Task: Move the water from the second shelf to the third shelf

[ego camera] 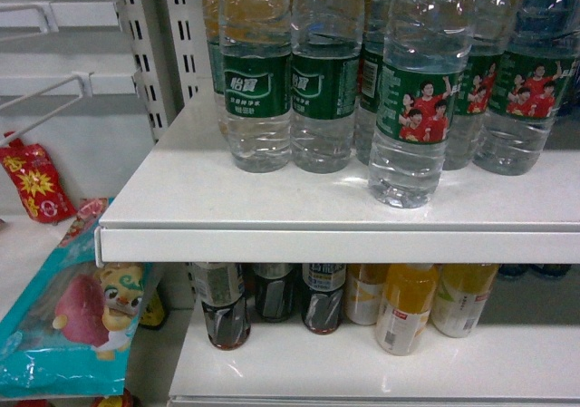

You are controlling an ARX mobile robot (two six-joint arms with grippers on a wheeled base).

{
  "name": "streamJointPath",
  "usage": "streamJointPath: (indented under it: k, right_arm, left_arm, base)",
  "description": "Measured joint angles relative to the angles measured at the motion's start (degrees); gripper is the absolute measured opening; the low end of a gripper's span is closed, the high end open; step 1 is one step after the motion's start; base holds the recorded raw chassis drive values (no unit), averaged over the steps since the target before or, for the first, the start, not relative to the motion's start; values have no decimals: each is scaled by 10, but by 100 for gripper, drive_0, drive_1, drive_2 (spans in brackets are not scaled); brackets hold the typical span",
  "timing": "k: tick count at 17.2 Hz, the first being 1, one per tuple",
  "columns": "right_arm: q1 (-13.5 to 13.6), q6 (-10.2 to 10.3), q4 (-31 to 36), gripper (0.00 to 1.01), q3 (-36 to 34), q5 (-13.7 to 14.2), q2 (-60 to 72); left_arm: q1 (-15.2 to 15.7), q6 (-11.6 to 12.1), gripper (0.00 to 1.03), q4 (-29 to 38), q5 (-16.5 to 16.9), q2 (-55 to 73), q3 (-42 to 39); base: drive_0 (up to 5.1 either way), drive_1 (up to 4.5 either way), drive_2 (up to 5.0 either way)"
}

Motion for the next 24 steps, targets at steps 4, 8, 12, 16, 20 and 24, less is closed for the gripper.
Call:
streamJointPath:
  k: [4,8,12,16,20,24]
  right_arm:
    - [0,0,0,98,0,0,0]
    - [0,0,2,98,0,0,0]
    - [0,0,1,98,0,0,0]
    - [0,-1,0,98,0,0,0]
    - [0,-2,0,98,0,0,0]
    - [0,-2,-2,98,0,0,0]
  left_arm:
    - [0,0,98,0,0,0,0]
    - [0,0,98,1,-1,0,0]
    - [0,0,98,0,0,0,0]
    - [0,0,98,0,0,0,0]
    - [0,0,98,-1,0,0,0]
    - [0,0,98,-3,0,0,0]
  base:
    - [0,0,0]
    - [0,0,0]
    - [0,0,0]
    - [0,0,0]
    - [0,0,0]
    - [0,0,0]
